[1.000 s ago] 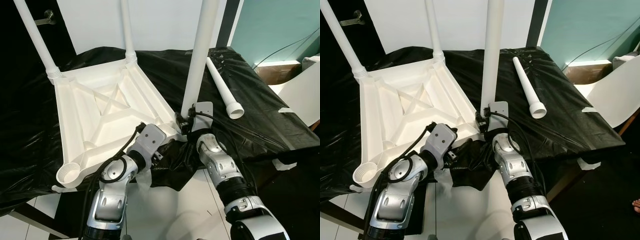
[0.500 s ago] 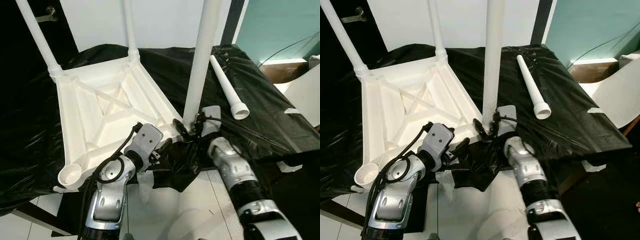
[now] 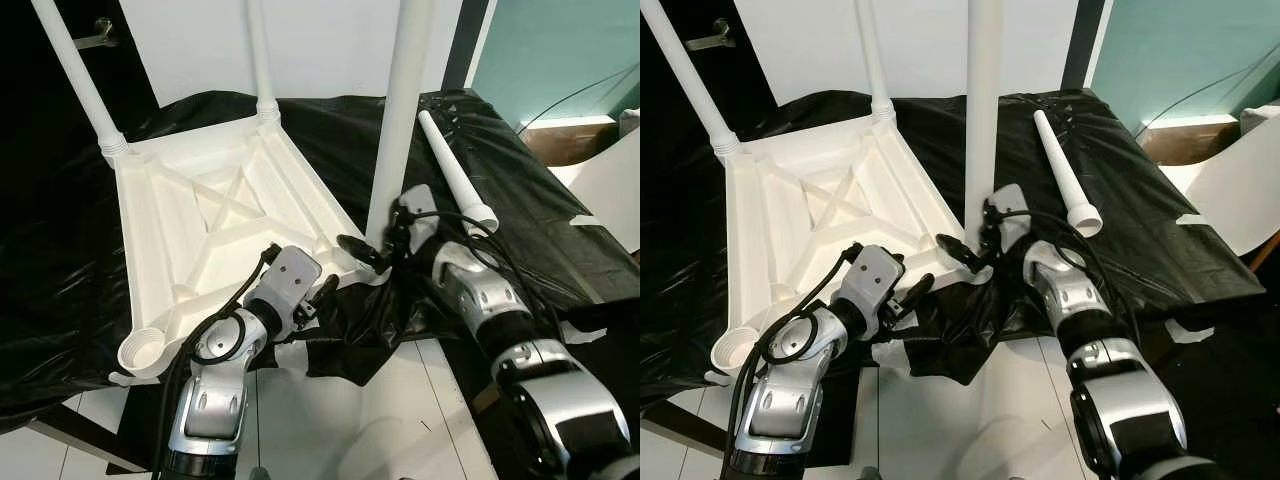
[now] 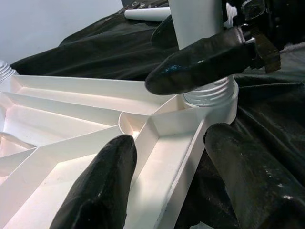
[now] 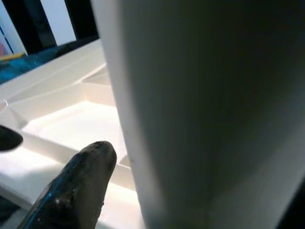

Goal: Building children table

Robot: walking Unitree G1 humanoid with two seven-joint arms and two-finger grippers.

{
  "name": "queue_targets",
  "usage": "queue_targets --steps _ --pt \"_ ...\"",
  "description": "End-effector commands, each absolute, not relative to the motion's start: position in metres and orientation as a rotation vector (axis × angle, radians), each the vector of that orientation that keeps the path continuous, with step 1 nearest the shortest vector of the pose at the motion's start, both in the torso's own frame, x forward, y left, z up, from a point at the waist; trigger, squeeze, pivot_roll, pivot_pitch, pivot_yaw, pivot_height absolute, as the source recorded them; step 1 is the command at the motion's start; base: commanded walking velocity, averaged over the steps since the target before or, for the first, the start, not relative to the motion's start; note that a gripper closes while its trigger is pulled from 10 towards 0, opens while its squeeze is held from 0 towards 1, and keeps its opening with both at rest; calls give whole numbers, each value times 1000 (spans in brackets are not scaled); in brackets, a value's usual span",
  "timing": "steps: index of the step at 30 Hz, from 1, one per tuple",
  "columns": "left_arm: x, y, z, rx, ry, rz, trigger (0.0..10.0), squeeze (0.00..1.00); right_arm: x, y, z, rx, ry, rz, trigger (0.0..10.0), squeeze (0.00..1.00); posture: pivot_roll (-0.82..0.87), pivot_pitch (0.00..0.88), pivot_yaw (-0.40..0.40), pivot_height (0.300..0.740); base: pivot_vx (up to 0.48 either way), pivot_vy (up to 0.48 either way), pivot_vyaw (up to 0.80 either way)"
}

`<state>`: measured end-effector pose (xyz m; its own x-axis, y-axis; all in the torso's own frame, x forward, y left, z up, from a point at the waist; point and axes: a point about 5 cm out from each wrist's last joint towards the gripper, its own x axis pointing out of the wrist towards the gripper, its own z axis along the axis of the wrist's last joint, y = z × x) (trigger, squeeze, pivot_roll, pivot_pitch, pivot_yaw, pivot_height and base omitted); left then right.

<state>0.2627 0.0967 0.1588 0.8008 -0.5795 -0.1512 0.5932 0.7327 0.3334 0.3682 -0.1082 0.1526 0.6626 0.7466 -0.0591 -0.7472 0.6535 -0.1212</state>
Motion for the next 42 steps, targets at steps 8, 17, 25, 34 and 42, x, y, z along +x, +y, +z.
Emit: queue_targets --steps 8,17,25,34,42 --pt "265 105 160 390 9 -459 10000 0 371 -109 147 -158 58 887 0 0 97 0 -21 740 0 0 0" --pt "264 114 157 417 21 -422 10000 0 372 -117 133 -158 109 751 0 0 102 0 -29 740 0 0 0" --pt "267 131 146 527 83 -408 10000 0 368 -107 119 -38 108 484 0 0 88 0 -16 740 0 0 0" --pt "267 134 141 549 115 -443 10000 0 362 -88 119 32 75 283 0 0 80 0 -9 740 0 0 0" --pt "267 137 135 596 153 -463 10000 0 357 -78 122 63 63 243 10000 0 67 4 1 740 0 0 0"
